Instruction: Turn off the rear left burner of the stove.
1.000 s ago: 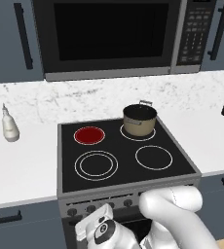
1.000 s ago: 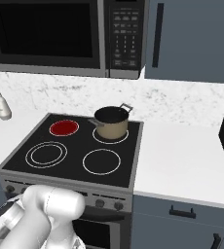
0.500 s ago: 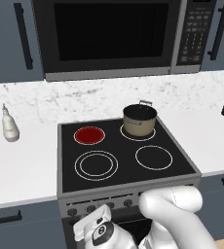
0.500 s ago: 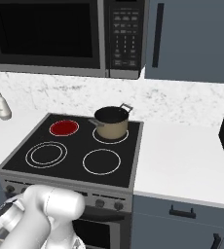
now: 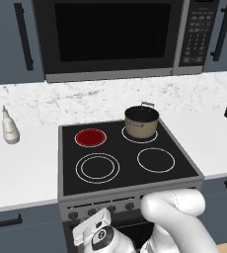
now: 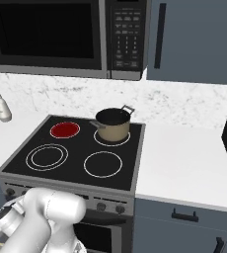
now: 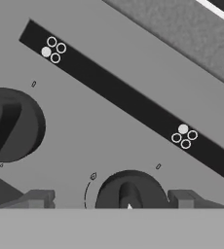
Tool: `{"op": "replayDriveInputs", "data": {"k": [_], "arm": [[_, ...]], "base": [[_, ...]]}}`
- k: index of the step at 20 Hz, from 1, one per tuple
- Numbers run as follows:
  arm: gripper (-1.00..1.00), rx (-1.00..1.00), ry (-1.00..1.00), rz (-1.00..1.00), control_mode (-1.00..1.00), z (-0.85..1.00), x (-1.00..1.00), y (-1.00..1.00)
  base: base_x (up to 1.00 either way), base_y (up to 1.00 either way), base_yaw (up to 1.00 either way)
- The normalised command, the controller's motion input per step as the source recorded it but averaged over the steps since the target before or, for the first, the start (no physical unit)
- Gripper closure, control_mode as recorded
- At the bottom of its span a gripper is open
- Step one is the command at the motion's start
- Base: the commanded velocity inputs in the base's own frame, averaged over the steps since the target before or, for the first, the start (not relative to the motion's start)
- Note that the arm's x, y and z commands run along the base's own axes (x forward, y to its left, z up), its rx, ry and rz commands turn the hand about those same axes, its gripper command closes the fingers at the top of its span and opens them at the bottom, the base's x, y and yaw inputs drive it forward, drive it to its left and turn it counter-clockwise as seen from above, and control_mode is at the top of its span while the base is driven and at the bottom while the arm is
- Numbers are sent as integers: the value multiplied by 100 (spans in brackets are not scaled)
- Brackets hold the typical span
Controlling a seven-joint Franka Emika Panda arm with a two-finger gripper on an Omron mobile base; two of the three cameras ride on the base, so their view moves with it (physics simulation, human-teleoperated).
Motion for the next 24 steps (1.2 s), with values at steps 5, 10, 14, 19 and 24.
{"op": "replayDriveInputs", "data": {"k": [5, 10, 14, 19, 24], "arm": [[100, 0, 0, 0, -100, 0, 0, -1], [100, 11, 1, 0, -100, 2, 0, -14], [100, 21, 7, -4, -100, 11, 0, -34], [100, 39, 13, -12, -100, 22, 0, -55], [100, 46, 8, -18, -100, 29, -1, -67]], "base": [[0, 0, 0], [0, 0, 0], [0, 0, 0], [0, 0, 0], [0, 0, 0]]}}
